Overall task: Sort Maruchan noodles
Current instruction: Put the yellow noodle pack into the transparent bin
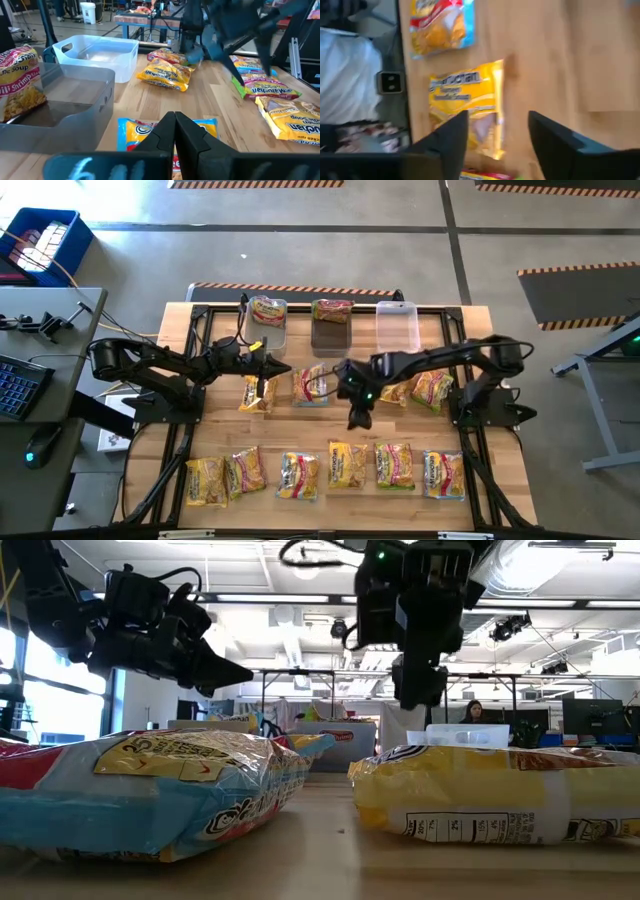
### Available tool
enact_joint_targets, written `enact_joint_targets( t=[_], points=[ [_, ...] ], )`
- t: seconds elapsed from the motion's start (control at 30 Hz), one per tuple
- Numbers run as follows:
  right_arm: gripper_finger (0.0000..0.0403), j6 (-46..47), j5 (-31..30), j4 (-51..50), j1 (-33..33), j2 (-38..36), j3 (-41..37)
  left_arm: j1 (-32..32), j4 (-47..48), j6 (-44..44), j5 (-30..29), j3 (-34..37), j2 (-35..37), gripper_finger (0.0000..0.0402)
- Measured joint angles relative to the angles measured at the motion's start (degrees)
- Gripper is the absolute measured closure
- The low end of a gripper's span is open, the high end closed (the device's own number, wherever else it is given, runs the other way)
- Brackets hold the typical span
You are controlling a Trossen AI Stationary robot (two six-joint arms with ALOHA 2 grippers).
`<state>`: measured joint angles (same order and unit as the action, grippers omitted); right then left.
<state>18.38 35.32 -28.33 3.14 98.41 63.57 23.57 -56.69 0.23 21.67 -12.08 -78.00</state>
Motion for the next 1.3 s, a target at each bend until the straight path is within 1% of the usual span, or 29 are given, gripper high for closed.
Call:
enact_joint_targets(
  t=[0.07, 0.13, 0.27, 0.33, 0.43, 0.5, 0.63, 0.83, 0.97, 1.03, 1.1, 1.2, 1.3],
  points=[
    [0.0179, 1.8, 2.8, 2.9, -0.9, 2.0, 0.0, -0.2, 0.0, 0.0, 0.0, 0.0, 0.0, 0.0401],
    [0.0164, 3.5, 4.7, 6.2, -1.9, 3.9, 0.0, -0.6, 0.0, 0.0, 0.0, 0.0, 0.0, 0.0401],
    [0.0156, 5.2, 5.2, 11.5, -3.9, 7.2, 0.0, -1.2, 0.0, 0.0, 0.0, 0.0, 0.0, 0.0401],
    [0.0155, 6.2, 4.5, 13.7, -4.8, 8.5, 0.0, -1.3, 0.0, 0.0, 0.0, 0.0, 0.0, 0.0401],
    [0.0155, 6.7, 1.5, 16.0, -6.3, 9.7, 0.0, -1.3, 0.0, 0.0, 0.0, 0.0, 0.0, 0.0401],
    [0.0155, 6.6, 1.0, 17.1, -7.1, 10.4, 0.0, -1.3, 0.0, 0.0, 0.0, 0.0, 0.0, 0.0401],
    [0.0155, 6.1, -2.2, 18.9, -8.9, 11.8, 0.0, -1.3, 0.1, 0.0, 0.0, 0.0, 0.0, 0.0401],
    [0.0155, 6.2, -2.8, 20.4, -10.4, 14.5, 0.0, -1.3, 0.1, 0.0, 0.0, 0.0, 0.0, 0.0401],
    [0.0158, 6.9, -2.0, 21.5, -10.6, 15.8, 0.2, -1.3, 0.1, 0.0, -0.1, 0.0, 0.0, 0.0401],
    [0.0167, 7.1, -1.9, 21.6, -10.6, 16.3, 0.2, -1.3, 0.1, 0.0, -0.2, 0.0, 0.0, 0.0401],
    [0.0186, 7.1, -1.9, 21.6, -10.6, 16.5, 0.2, -1.3, 0.1, 0.0, -0.2, 0.0, 0.0, 0.0401],
    [0.0232, 6.8, -2.7, 21.3, -10.6, 16.6, 0.2, -1.3, 0.1, 0.0, -0.2, 0.0, 0.0, 0.0401],
    [0.0291, 6.7, -2.2, 21.3, -10.6, 16.6, 0.2, -1.3, 0.1, -0.2, -0.2, 0.0, 0.0, 0.0401]
  ],
)
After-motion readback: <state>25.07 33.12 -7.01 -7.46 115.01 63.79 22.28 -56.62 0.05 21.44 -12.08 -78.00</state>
